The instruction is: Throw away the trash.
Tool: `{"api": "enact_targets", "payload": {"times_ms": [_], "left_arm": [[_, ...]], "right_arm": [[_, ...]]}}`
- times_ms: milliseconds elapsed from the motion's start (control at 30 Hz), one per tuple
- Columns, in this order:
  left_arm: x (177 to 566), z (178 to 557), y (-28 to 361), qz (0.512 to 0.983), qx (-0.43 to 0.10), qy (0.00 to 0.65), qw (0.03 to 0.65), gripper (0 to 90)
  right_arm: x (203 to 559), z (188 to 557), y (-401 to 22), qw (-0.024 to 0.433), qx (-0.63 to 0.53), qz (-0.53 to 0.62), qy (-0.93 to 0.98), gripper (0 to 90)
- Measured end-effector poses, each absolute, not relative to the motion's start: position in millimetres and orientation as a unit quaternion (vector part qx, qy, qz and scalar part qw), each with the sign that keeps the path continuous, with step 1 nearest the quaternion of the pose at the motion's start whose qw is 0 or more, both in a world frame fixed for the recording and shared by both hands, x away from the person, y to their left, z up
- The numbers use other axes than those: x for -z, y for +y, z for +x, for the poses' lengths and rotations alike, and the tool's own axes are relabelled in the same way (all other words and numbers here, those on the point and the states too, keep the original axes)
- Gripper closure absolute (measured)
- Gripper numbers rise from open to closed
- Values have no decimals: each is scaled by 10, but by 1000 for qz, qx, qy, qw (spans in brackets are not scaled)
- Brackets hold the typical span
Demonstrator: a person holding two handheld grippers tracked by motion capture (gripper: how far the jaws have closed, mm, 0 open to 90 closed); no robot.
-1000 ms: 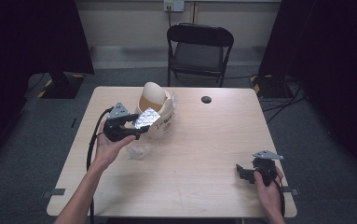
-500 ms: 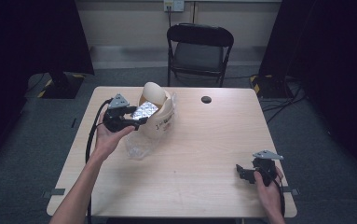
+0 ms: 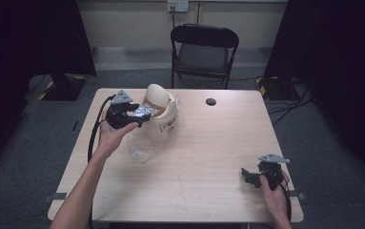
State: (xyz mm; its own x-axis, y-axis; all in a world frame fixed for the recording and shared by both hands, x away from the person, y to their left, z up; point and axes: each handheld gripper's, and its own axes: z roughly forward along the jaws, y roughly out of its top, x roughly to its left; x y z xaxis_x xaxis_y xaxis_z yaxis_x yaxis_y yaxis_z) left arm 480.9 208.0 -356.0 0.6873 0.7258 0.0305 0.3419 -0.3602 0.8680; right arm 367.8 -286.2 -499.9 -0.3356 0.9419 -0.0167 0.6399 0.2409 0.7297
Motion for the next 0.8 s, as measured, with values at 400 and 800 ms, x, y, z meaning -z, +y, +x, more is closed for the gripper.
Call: {"api": "enact_targets", "payload": {"times_ms": [400,800], "left_arm": [[3588,4894,1972,810,-205,318,449,564],[3611,4982,1900,808,-188,330,450,472]], "right_arm": [[4998,3678,-2861,235,-321,526,752,96],[4999,3678,-2862,235,-321,526,752,96]]}}
